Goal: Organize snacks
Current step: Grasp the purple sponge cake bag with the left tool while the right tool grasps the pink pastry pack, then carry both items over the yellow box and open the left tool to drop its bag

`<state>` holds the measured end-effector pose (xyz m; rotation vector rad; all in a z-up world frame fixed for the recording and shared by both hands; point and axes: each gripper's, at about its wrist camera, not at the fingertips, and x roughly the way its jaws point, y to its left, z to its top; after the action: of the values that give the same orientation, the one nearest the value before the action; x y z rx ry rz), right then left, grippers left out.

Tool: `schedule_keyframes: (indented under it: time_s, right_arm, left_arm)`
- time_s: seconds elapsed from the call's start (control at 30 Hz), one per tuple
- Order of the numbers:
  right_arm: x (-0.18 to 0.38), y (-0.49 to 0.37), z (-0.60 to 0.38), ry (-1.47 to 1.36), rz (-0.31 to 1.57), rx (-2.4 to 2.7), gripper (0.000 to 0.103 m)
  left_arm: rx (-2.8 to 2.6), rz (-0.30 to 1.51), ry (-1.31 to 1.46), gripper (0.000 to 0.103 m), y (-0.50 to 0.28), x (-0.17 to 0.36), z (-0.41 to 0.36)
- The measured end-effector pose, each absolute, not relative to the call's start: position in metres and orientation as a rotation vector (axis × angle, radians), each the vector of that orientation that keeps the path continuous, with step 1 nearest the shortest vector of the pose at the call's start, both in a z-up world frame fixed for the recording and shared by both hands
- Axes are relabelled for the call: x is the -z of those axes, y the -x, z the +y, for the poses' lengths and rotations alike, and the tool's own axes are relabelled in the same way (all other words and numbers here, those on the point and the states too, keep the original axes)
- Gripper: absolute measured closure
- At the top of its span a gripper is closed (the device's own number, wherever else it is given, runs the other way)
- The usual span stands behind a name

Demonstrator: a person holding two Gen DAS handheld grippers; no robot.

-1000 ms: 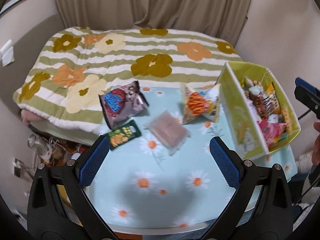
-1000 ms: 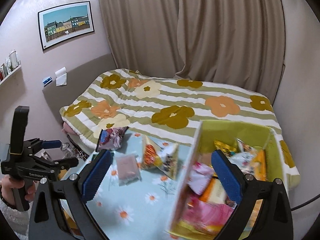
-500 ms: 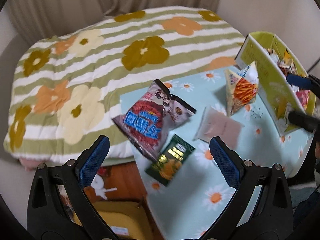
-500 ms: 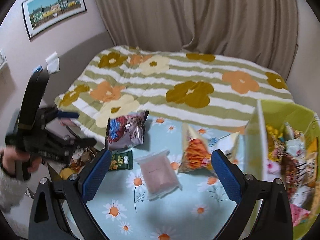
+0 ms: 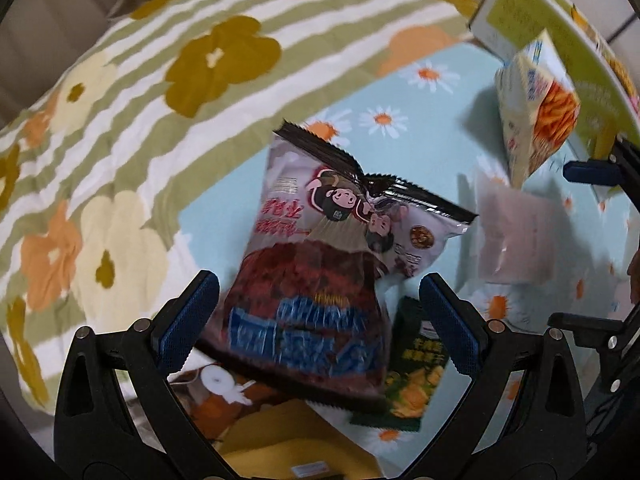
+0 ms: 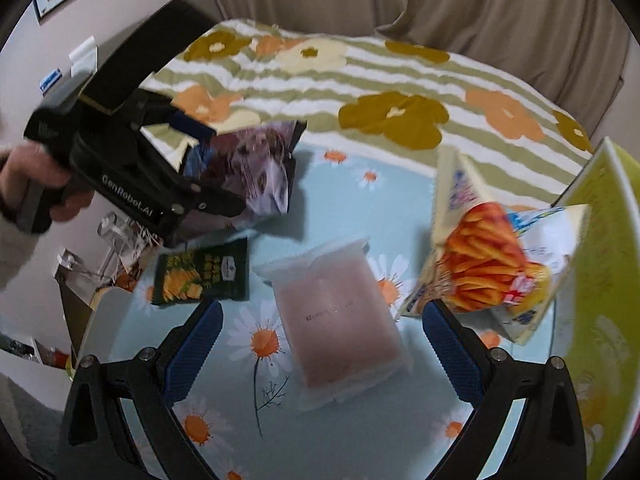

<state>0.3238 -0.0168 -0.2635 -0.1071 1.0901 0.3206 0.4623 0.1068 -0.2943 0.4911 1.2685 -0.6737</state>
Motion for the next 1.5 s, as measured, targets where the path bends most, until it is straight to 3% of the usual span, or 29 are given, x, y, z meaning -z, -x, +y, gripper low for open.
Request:
schedule_keyframes:
  time_s: [0.23, 0.43, 0.63, 0.83, 0.97, 1.2, 1.5]
  right_arm:
    - [0.285, -0.331, -0.01, 0.176, 1.113, -0.358, 0.004]
    - [0.294, -0.335, -0.011, 0.181, 1.118, -0.374, 0.004]
    - [0.298, -0.337, -0.011, 0.222, 1.113, -0.4, 0.005]
    - [0.304, -0.337, -0.011, 0.262, 1.131, -0.439, 0.018]
    - [0.308, -0.336, -0.009, 0.276, 1.13, -0.457, 0.02]
    - [0.307, -0.33, -0.01, 0.294, 1.114, -0.426, 0.041]
    - [0.303, -0.316, -0.007, 0.276, 1.11, -0.384, 0.043]
  left_arm:
    - [0.721, 1.313, -0.53, 0.005, -0.471, 0.318, 0.102]
    - [0.74, 1.271, -0.577, 0.027, -0.468, 0.318, 0.099]
    - [0.734, 1.249, -0.566, 0.036, -0.466, 0.312, 0.099]
    - [0.715, 1.22, -0.537, 0.04, -0.463, 0.297, 0.102]
    - [0.702, 1.219, -0.504, 0.04, -0.46, 0.291, 0.105]
    - [0.687, 1.212, -0.468, 0.041, -0.453, 0.286, 0.11]
    - [0.66, 1.199, -0.407, 0.041, -0.441, 0.273, 0.122]
